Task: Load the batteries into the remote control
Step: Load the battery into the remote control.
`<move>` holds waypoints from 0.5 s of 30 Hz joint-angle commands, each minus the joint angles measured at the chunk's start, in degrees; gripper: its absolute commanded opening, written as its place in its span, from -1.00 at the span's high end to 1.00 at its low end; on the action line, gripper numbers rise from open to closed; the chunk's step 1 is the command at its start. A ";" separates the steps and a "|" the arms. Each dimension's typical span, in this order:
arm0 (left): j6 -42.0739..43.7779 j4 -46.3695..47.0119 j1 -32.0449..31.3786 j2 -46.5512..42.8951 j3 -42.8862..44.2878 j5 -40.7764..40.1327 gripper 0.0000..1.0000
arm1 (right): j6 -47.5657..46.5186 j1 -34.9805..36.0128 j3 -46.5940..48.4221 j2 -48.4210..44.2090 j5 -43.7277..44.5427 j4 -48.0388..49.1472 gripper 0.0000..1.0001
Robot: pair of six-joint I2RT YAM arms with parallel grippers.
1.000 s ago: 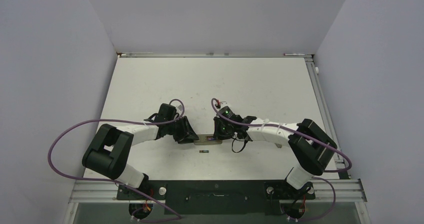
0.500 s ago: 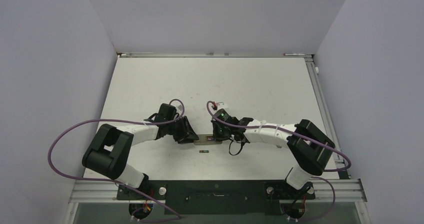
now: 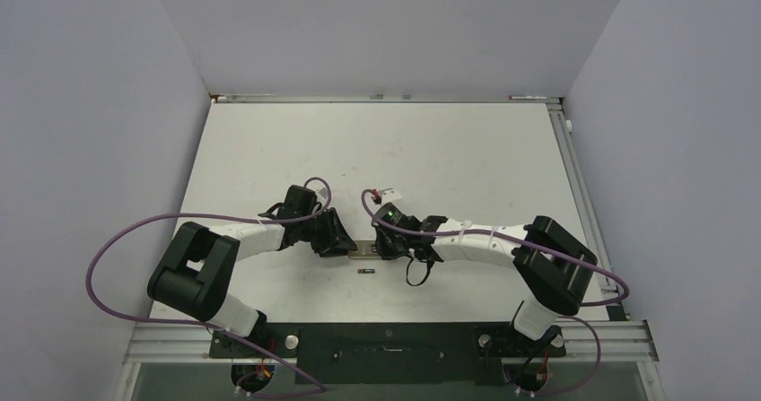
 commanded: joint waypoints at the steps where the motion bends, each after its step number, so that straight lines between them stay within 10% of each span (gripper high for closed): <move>1: 1.03 1.73 -0.57 0.65 0.76 -0.13 0.33 | 0.50 3.13 0.33 3.20 -3.79 -4.89 0.83; 15: 0.90 2.00 -0.55 0.45 0.41 0.01 0.33 | -0.39 3.43 4.43 3.77 0.61 -7.77 0.82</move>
